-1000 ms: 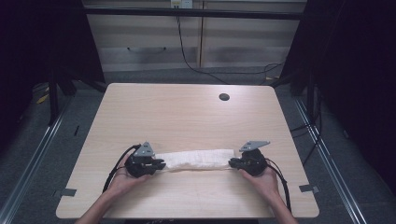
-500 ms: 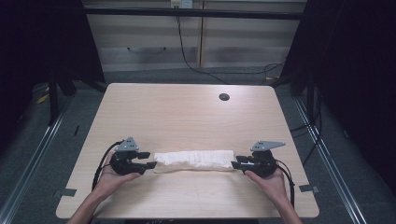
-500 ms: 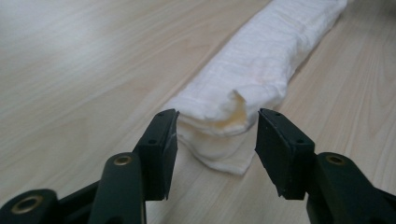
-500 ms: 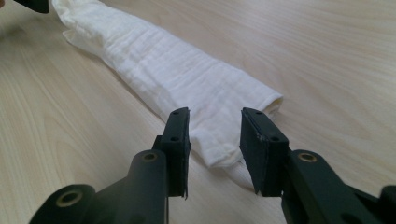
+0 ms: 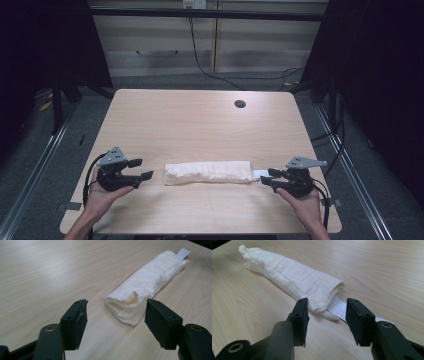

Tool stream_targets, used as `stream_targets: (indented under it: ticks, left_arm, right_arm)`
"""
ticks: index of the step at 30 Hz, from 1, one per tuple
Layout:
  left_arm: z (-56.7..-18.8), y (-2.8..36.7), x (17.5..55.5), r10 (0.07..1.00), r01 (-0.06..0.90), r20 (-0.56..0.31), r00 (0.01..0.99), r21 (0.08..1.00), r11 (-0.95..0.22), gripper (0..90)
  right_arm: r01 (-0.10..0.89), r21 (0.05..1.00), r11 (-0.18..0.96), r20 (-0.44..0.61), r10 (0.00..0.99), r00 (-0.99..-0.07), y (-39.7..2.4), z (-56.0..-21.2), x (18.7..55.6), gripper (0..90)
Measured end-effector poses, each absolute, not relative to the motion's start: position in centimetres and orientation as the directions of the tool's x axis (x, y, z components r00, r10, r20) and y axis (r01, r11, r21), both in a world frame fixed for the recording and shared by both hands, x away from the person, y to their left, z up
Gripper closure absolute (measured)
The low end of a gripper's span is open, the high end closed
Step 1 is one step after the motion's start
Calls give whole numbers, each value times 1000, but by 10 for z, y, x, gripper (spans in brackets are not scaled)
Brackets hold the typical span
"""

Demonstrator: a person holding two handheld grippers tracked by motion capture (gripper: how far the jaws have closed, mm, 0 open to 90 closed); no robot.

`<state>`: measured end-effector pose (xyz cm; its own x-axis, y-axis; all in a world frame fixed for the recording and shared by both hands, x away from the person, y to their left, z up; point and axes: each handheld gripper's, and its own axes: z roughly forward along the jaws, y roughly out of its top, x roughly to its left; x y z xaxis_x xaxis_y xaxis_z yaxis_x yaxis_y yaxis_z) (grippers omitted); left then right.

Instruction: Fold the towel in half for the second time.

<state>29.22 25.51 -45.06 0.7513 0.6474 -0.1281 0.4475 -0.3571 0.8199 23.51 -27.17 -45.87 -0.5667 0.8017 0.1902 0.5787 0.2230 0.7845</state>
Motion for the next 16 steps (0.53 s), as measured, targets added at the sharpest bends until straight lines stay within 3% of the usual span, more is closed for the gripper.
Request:
stream_targets:
  ticks: [16]
  left_arm:
    - [-475, 283, 277, 750, 491, -149, 645, 832, -257, 273]
  right_arm:
    - [573, 808, 135, 163, 884, -438, -308, -476, 213, 405]
